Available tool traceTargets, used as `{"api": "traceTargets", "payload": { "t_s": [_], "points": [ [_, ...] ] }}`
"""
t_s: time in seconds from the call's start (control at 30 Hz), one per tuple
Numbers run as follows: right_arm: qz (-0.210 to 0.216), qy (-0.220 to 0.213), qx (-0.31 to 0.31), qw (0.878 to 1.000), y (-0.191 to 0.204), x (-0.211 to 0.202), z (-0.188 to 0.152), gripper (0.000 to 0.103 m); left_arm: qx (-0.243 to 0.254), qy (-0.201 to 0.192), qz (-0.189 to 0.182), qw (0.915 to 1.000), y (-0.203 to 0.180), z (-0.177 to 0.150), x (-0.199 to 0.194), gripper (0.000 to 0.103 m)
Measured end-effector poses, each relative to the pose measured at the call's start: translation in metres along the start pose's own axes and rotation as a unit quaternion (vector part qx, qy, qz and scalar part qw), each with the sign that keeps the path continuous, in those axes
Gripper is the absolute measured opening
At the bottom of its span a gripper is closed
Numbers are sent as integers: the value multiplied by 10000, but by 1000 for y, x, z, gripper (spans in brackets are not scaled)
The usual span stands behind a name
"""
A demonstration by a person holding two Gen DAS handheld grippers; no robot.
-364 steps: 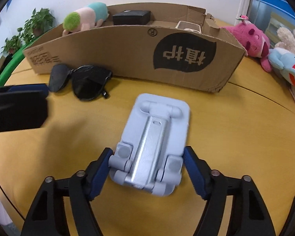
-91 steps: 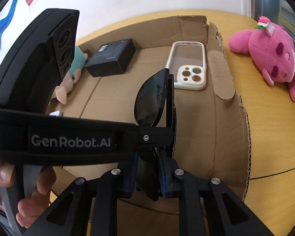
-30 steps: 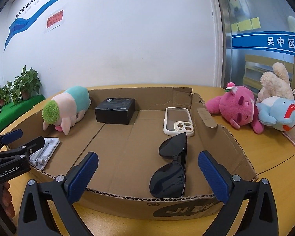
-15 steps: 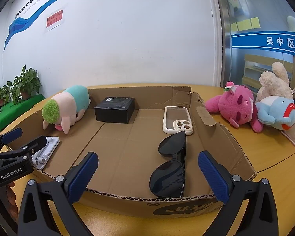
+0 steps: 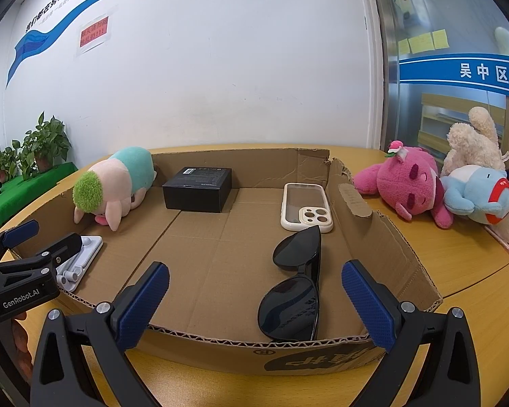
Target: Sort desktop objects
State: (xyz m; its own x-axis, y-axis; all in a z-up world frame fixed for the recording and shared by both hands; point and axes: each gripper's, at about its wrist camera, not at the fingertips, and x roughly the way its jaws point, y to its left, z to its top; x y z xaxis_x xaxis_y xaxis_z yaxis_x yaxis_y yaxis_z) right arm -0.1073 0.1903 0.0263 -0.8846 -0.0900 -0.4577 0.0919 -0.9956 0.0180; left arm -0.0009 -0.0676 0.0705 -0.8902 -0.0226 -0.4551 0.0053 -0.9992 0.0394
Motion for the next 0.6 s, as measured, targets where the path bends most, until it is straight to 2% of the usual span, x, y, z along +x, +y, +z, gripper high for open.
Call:
{"api": "traceTargets", "payload": {
  "t_s": [0.2, 0.3, 0.6],
  "points": [
    [2, 0, -1, 10000, 0, 0, 0, 103, 2, 6, 7, 10000, 0, 1, 1, 95],
    [5, -1, -1, 10000, 0, 0, 0, 103, 22, 35, -55, 10000, -1, 1, 3, 102],
    [2, 0, -2, 10000, 0, 0, 0, 103, 24, 29, -56, 10000, -1, 1, 4, 102]
  ]
}}
